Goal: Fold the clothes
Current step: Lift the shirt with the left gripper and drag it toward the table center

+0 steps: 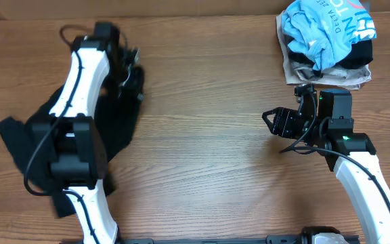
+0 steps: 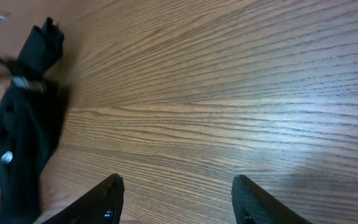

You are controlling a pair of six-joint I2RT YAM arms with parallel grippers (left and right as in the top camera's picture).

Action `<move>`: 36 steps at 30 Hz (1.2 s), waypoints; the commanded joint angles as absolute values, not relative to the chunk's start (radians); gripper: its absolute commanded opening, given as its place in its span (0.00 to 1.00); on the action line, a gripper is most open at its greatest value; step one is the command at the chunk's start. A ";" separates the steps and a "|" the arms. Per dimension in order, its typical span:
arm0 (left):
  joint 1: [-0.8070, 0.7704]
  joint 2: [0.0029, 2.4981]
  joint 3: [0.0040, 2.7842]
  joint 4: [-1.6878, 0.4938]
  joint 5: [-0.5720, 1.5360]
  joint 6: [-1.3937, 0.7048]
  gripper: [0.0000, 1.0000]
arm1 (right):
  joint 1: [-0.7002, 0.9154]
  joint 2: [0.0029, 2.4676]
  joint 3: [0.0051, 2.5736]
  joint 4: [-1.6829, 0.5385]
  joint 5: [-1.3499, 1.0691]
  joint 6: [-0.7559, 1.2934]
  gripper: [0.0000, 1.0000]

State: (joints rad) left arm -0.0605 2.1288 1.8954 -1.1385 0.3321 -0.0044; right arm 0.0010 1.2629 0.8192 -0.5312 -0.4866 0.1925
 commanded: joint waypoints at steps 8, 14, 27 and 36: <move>-0.282 2.116 2.257 -1.056 0.529 -0.028 0.04 | 0.006 1.259 0.844 -0.523 -0.512 0.214 0.60; -0.308 2.116 2.432 -1.046 0.550 -0.089 0.04 | 0.008 1.259 0.844 -0.523 -0.519 0.213 0.61; -0.327 2.117 2.524 -1.015 0.625 -0.124 0.04 | 0.120 1.277 0.844 -0.451 -0.536 0.164 0.73; -0.337 2.116 2.524 -1.011 0.632 -0.124 0.04 | 0.123 1.330 0.843 -0.453 -0.538 0.184 0.73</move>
State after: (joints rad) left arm -0.3283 2.1288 2.4947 -1.0206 0.5972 -0.1066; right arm 0.1188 1.3216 0.8192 -0.4637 -0.5270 0.1829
